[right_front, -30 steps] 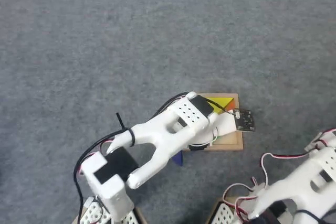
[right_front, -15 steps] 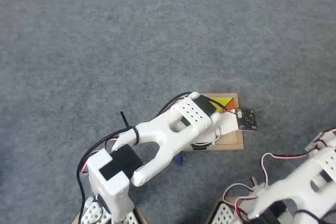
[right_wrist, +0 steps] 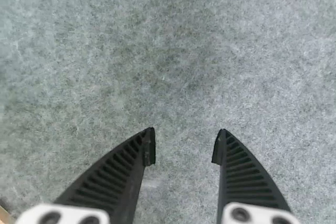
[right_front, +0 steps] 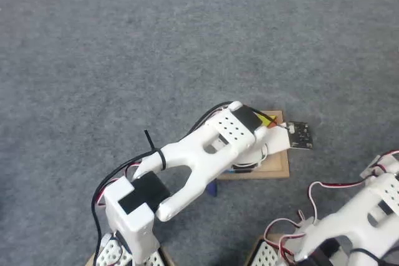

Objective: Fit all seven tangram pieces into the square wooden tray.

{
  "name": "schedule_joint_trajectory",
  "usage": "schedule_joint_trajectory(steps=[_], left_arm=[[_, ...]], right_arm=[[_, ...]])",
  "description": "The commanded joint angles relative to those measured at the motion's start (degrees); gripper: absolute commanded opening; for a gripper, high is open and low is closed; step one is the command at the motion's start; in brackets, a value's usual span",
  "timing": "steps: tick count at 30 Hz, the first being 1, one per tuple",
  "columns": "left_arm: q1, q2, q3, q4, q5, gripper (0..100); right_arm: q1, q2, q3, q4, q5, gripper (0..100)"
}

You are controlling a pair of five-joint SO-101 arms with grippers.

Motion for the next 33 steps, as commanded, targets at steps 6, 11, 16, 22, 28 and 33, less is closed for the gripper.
schedule_joint_trajectory(steps=[6,11,16,22,28,33], left_arm=[[-4.75,1.85,-3.21,-0.97,-0.79,9],[-7.74,2.11,-3.21,-2.29,-2.11,9],[-7.47,1.93,-3.91,-1.93,-2.2,9],[-7.38,2.55,-3.74,-2.2,-2.11,9],[-3.43,2.55,-3.65,-1.93,0.18,9],[0.18,2.55,-3.65,-2.11,0.79,9]], right_arm=[[-0.57,-0.13,-3.16,-0.48,0.88,18.7],[-0.66,-0.13,-3.16,-0.48,0.79,18.7],[-0.66,-0.13,-3.16,-0.48,0.79,18.7],[-0.66,-0.13,-3.16,-0.48,0.79,18.7],[-0.66,-0.13,-3.16,-0.48,0.7,18.7],[-0.66,-0.13,-3.16,-0.48,0.7,18.7]])
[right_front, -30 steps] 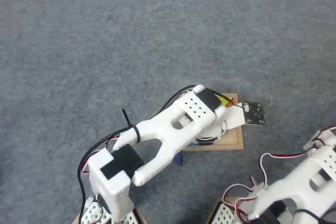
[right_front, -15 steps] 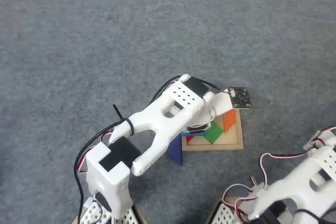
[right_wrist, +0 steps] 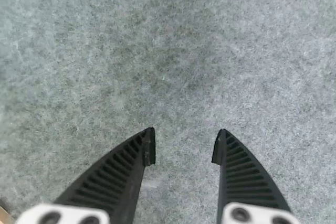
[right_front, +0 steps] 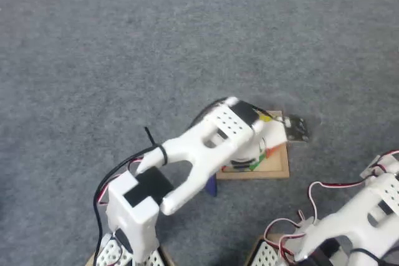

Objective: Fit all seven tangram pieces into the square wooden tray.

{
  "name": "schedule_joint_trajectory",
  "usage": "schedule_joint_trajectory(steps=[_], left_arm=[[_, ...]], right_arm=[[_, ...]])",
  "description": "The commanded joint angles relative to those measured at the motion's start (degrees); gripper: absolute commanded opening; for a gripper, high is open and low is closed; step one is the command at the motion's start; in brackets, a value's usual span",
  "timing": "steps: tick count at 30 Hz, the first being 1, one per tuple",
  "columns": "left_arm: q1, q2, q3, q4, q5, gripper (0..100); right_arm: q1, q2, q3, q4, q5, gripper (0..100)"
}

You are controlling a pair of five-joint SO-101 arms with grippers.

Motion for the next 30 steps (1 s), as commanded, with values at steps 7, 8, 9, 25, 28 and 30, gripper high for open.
schedule_joint_trajectory(steps=[7,8,9,25,28,30], left_arm=[[-0.53,-1.05,-3.03,0.0,2.11,9],[-0.88,-1.05,-3.03,0.0,2.11,9],[-1.41,-1.05,-3.03,0.0,2.11,9],[-5.54,-26.64,18.51,-1.41,14.33,7],[-5.19,-26.46,23.87,-2.46,19.34,8],[-5.27,-24.88,25.36,-2.55,21.45,13]], right_arm=[[-0.66,-0.04,-3.16,-0.48,0.7,18.7],[-0.66,-0.04,-3.16,-0.48,0.7,18.7],[-0.66,-0.04,-3.16,-0.48,0.7,18.7],[-3.91,-0.13,-1.93,-0.57,0.79,18.7],[-4.0,-0.13,-1.93,-0.57,0.88,18.7],[-4.0,-0.13,-1.85,-0.57,0.88,18.7]])
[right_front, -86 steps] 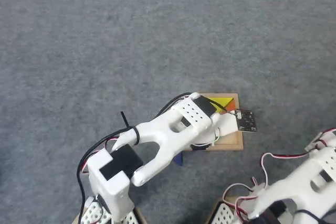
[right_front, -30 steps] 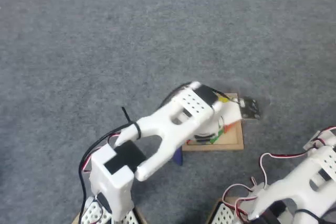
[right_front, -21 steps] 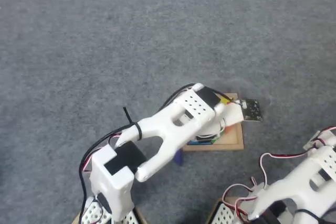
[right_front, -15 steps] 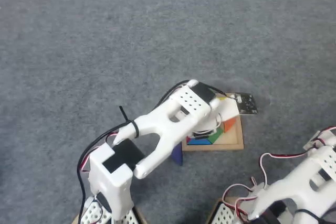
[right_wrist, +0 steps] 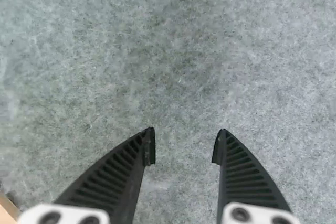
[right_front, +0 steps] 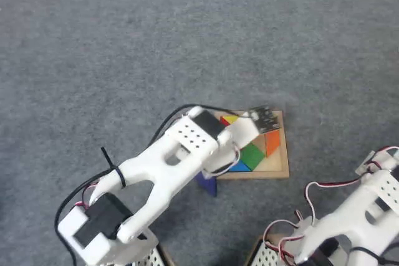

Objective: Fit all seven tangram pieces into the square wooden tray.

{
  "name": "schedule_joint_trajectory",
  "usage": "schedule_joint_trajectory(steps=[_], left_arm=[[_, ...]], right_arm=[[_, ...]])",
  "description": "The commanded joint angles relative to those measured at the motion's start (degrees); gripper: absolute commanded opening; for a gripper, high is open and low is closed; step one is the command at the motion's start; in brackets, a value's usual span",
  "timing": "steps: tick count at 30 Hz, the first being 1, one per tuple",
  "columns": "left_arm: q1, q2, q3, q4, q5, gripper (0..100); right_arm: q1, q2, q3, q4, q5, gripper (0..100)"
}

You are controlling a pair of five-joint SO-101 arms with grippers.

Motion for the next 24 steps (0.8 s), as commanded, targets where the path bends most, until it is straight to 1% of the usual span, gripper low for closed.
schedule_joint_trajectory(steps=[1,4,11,14,17,24], left_arm=[[-0.35,-0.88,1.27,-1.49,4.48,16],[-0.44,1.58,0.92,-1.49,6.86,19],[-0.44,6.77,0.48,-2.99,7.74,19],[-0.62,10.64,0.66,-5.19,7.47,19],[-2.81,13.19,0.4,-5.45,6.95,19],[-11.78,13.36,0.4,-5.27,-0.18,19]], right_arm=[[-0.92,-0.13,-1.76,-0.57,0.88,18.7],[-0.84,-0.13,-1.76,-0.57,0.88,18.7],[-0.92,-0.13,-1.67,-0.75,0.88,18.7],[-0.92,-0.13,-1.67,-0.84,0.88,18.7],[-0.75,-0.13,-1.67,-0.75,0.88,18.7],[-0.92,-0.13,-1.67,-0.66,0.88,18.7]])
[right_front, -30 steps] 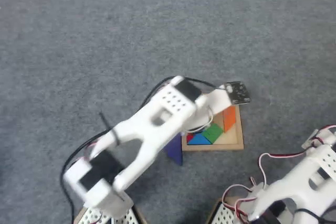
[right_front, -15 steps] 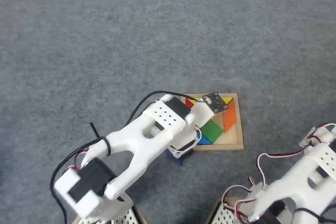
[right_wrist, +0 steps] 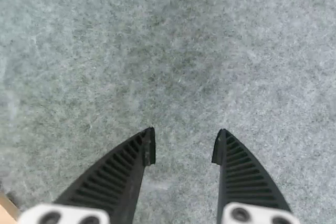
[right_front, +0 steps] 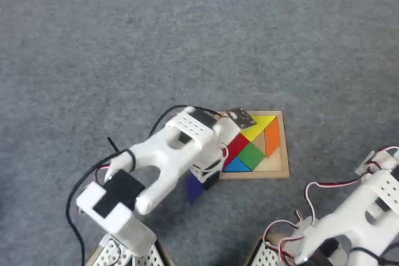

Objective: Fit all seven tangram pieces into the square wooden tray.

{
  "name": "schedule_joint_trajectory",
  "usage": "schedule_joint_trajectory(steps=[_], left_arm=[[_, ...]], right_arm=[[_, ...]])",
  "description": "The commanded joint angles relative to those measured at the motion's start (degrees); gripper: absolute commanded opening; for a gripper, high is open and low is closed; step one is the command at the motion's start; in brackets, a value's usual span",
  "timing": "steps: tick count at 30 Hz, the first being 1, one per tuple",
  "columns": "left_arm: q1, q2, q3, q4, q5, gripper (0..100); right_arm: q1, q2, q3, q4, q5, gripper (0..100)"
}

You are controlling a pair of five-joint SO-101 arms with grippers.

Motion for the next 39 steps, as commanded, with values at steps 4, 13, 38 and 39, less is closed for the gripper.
schedule_joint_trajectory(steps=[4,13,38,39], left_arm=[[-6.59,0.35,-1.27,-0.97,-7.56,19],[-18.46,0.35,-12.0,-0.62,-16.18,16],[-6.68,-40.26,24.22,8.35,-23.21,16],[-6.51,-37.98,24.22,7.65,-23.21,16]], right_arm=[[-1.01,-0.13,-1.67,-0.57,0.88,18.7],[-1.01,-0.13,-1.67,-0.48,0.88,18.7],[-1.1,-0.13,-1.76,-0.48,0.88,18.7],[-1.1,-0.13,-1.76,-0.48,0.88,18.7]])
